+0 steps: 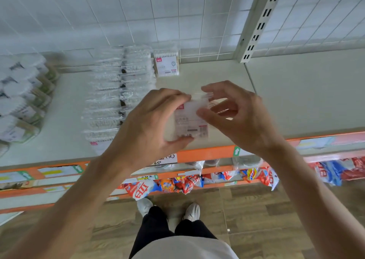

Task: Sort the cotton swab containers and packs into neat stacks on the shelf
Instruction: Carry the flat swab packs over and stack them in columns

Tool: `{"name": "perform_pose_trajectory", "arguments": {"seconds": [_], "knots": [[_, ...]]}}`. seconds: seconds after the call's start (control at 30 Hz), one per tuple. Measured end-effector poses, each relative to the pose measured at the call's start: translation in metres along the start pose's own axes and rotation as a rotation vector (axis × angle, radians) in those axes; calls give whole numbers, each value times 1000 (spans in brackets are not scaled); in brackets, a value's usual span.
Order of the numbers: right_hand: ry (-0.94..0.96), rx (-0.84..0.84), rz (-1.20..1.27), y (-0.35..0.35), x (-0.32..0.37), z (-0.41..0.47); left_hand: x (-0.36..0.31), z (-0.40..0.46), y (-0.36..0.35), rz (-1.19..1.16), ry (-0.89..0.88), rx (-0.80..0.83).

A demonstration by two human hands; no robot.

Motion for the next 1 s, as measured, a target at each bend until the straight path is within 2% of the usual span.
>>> {"name": "perform_pose_trajectory", "arguments": {"seconds": [0.23, 0.47, 0.67, 0.8, 1.0], "knots": [[7, -45, 29, -7, -1, 47, 26, 28, 1, -31, 65, 4], [-35, 11, 92, -9, -3, 109, 61, 67, 11, 72, 123, 28], [8, -57, -26, -17, -27, 163, 111, 78, 35, 83, 317, 33], [-8, -59, -112, -35, -47, 184, 117, 73, 33, 91, 337, 94], [23, -78, -179, -54, -63, 192, 120, 63, 29, 72, 341, 76]]}}
Point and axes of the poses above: each hand's wrist, its own z-axis towards the middle knuckle, its own y-axis out of the back of the hand, x = y × z, the point moved 4 cm from there along z, towards the middle knuckle, and after that the axes turned 8 degrees about z, right-handed, at the moved point
